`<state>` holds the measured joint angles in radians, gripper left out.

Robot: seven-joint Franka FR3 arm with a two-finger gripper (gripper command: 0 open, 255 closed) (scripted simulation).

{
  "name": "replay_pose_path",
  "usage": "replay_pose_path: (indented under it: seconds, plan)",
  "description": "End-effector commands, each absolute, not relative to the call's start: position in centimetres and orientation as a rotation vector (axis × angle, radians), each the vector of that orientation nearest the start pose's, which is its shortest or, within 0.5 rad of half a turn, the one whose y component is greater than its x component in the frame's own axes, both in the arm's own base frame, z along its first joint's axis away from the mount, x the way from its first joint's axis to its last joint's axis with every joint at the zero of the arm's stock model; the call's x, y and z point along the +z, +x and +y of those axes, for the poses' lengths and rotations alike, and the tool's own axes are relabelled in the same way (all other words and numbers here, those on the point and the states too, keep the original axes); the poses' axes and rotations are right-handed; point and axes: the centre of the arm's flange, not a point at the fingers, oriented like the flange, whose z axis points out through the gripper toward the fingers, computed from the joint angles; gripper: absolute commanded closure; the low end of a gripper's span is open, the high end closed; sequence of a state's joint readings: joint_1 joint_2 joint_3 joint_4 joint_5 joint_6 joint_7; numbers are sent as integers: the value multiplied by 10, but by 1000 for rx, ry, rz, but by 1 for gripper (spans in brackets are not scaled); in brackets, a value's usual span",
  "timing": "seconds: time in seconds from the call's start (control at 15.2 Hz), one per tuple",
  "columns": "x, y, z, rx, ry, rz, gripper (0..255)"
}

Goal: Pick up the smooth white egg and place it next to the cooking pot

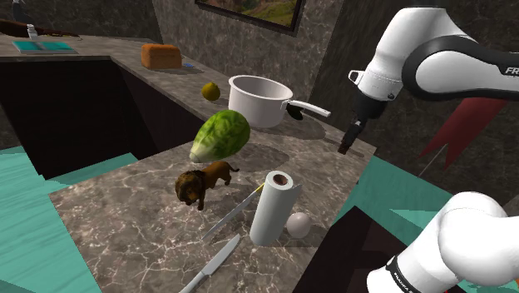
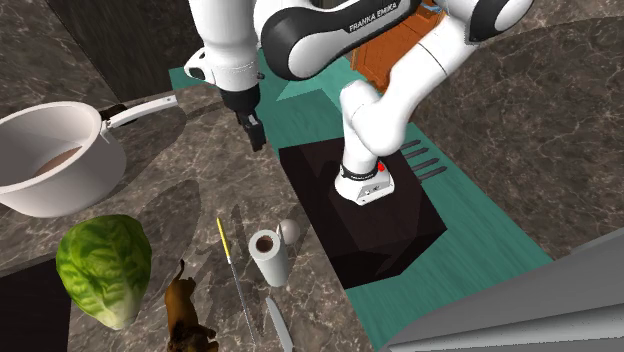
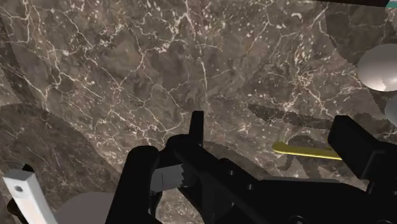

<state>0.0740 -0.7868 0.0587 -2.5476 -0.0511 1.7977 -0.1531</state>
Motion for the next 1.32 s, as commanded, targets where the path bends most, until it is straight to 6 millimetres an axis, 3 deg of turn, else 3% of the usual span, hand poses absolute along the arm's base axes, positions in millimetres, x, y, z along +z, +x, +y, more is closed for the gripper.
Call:
replay_pose_path:
  seconds: [0.0,0.46,0.99,1.25]
  plan:
    - [501,314,59,-57,-3181,-528,0]
    - [442,296,122,-57,-3095,-787,0]
    - [376,263,190,-57,-2972,-1068,0]
    - [355,260,196,-57,-2960,-1092,0]
